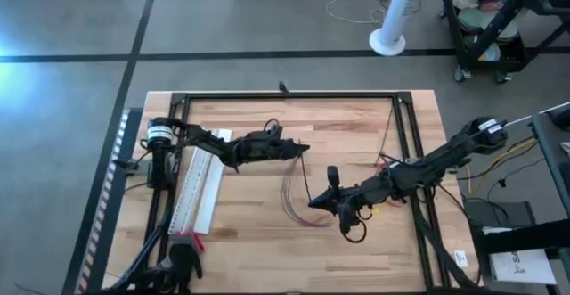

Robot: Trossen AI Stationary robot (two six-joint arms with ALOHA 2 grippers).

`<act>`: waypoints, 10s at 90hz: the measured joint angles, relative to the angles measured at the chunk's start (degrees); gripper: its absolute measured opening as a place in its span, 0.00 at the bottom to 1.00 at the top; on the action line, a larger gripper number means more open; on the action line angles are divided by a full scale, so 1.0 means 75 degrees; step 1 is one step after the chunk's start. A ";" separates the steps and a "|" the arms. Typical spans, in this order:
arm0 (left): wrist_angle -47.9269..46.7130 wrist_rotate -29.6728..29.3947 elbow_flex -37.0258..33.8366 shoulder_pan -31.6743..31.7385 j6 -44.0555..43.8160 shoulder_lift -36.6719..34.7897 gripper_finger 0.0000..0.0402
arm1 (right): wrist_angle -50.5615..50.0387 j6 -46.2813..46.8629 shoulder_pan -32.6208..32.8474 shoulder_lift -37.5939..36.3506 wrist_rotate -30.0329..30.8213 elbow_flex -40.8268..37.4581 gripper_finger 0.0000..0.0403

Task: Ziptie cables
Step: Insert the bottom black ziptie into the black ziptie lock

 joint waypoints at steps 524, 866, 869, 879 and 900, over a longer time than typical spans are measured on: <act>0.0704 -0.1101 -0.0197 -0.1626 1.7962 -0.1331 0.00 | 0.0250 0.8185 -0.2428 -0.0375 -0.3821 -0.0009 0.00; -0.0470 -0.2005 0.0681 -0.2316 1.9264 -0.1429 0.00 | -0.0156 0.7868 -0.3022 -0.0515 -0.3530 -0.0012 0.00; -0.0485 -0.2126 0.0681 -0.2336 1.9370 -0.1433 0.00 | -0.0146 0.7876 -0.3024 -0.0515 -0.3510 -0.0012 0.00; -0.0517 -0.2275 0.0681 -0.2401 1.9503 -0.1457 0.00 | -0.0132 0.7947 -0.3022 -0.0515 -0.3501 -0.0012 0.00; -0.0721 -0.2763 0.0678 -0.2525 1.9350 -0.1483 0.00 | -0.0152 0.7910 -0.3022 -0.0512 -0.3398 -0.0012 0.00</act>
